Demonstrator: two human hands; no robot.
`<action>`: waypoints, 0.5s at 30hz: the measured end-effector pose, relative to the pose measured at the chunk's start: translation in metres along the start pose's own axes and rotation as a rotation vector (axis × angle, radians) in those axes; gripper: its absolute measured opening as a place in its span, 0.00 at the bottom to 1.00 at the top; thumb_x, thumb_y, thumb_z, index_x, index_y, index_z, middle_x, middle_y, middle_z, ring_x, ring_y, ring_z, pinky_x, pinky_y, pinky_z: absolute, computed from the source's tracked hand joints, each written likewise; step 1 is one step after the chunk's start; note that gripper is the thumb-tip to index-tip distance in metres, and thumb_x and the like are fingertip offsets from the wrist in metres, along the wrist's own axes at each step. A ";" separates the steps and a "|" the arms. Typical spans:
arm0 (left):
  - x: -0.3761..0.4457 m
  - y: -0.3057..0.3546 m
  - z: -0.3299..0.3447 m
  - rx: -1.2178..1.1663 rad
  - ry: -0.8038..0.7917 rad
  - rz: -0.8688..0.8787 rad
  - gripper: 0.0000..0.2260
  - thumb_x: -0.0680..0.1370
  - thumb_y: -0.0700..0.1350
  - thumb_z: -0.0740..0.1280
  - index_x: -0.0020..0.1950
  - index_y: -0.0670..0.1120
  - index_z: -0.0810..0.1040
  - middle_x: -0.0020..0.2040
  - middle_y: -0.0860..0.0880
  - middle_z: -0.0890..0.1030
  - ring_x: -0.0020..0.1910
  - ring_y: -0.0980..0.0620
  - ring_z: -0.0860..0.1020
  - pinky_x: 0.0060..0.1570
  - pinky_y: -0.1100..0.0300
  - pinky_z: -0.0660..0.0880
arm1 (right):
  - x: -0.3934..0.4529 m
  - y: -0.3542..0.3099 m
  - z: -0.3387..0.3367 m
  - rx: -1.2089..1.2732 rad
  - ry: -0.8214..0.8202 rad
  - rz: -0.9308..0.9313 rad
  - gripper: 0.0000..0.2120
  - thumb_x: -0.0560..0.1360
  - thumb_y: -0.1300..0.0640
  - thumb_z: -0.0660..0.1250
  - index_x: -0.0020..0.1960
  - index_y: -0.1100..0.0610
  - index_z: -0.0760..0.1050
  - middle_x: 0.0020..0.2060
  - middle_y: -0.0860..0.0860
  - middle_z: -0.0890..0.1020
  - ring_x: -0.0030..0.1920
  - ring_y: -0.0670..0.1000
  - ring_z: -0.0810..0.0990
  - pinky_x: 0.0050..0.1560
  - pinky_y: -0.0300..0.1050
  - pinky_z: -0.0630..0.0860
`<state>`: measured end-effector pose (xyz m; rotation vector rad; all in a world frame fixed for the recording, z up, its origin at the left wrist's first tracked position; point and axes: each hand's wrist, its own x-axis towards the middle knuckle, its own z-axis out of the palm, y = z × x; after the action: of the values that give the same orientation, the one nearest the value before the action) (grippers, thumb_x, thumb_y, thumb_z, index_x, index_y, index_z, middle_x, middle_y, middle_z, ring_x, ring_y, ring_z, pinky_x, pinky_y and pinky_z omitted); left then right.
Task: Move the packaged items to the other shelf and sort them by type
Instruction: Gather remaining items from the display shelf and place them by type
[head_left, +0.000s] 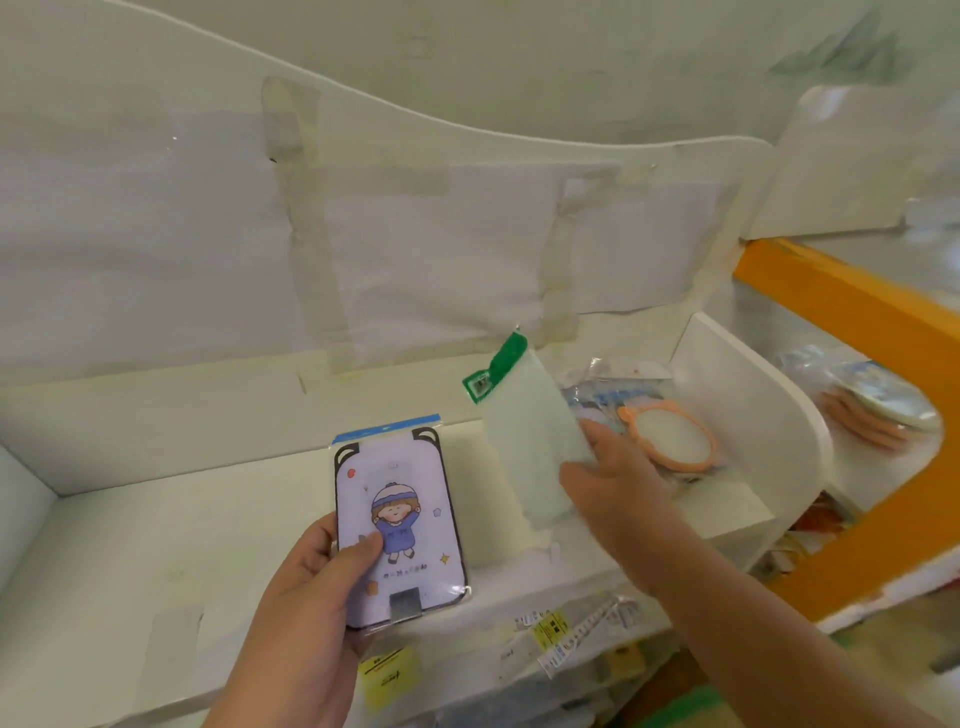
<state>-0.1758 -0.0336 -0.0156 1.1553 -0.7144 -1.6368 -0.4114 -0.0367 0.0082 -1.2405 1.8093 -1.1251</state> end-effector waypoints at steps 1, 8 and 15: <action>0.000 0.000 0.005 -0.002 -0.025 0.004 0.10 0.77 0.36 0.66 0.57 0.43 0.80 0.48 0.41 0.87 0.36 0.46 0.85 0.35 0.53 0.82 | -0.010 0.001 -0.012 0.238 -0.005 0.064 0.19 0.76 0.68 0.59 0.56 0.47 0.77 0.45 0.53 0.86 0.45 0.60 0.84 0.48 0.59 0.83; -0.009 -0.006 0.064 -0.013 -0.207 -0.008 0.14 0.69 0.39 0.67 0.54 0.43 0.81 0.48 0.40 0.87 0.35 0.47 0.85 0.31 0.56 0.82 | -0.068 0.027 -0.090 1.143 -0.001 0.262 0.20 0.71 0.70 0.67 0.62 0.59 0.76 0.54 0.63 0.84 0.54 0.62 0.84 0.49 0.58 0.82; -0.033 -0.014 0.144 0.050 -0.382 -0.047 0.19 0.66 0.39 0.67 0.57 0.41 0.81 0.45 0.38 0.87 0.34 0.42 0.86 0.27 0.50 0.81 | -0.114 0.056 -0.159 1.258 0.076 0.298 0.40 0.39 0.63 0.87 0.52 0.61 0.84 0.55 0.67 0.82 0.51 0.66 0.84 0.41 0.59 0.83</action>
<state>-0.3119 -0.0075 0.0384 0.9059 -0.9791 -1.9136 -0.5326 0.1252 0.0284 -0.1705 0.8838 -1.6841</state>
